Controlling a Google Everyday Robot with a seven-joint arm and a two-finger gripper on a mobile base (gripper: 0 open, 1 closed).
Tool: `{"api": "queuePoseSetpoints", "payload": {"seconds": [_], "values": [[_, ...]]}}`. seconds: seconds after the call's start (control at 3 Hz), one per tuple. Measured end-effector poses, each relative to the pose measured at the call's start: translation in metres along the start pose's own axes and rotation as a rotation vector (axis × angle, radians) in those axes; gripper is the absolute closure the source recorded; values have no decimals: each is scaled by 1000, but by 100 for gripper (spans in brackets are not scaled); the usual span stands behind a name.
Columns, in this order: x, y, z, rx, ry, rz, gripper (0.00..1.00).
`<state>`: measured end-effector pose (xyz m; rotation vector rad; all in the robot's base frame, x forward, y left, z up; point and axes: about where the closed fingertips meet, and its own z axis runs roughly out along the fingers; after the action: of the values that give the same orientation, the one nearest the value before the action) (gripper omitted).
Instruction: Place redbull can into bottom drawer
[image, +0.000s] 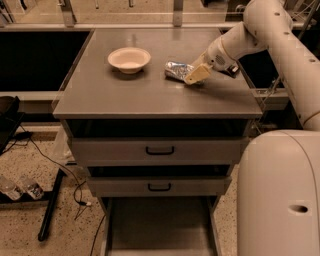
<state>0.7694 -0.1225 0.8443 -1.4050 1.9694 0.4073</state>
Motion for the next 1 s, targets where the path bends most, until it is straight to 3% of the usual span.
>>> {"api": "queuePoseSetpoints", "payload": {"seconds": [0.33,0.67,1.0], "values": [[0,0,0,0,0,0,89],[11,5,-5,8,-16,9,100],[10,6,-8,10,-18,10,100]]}}
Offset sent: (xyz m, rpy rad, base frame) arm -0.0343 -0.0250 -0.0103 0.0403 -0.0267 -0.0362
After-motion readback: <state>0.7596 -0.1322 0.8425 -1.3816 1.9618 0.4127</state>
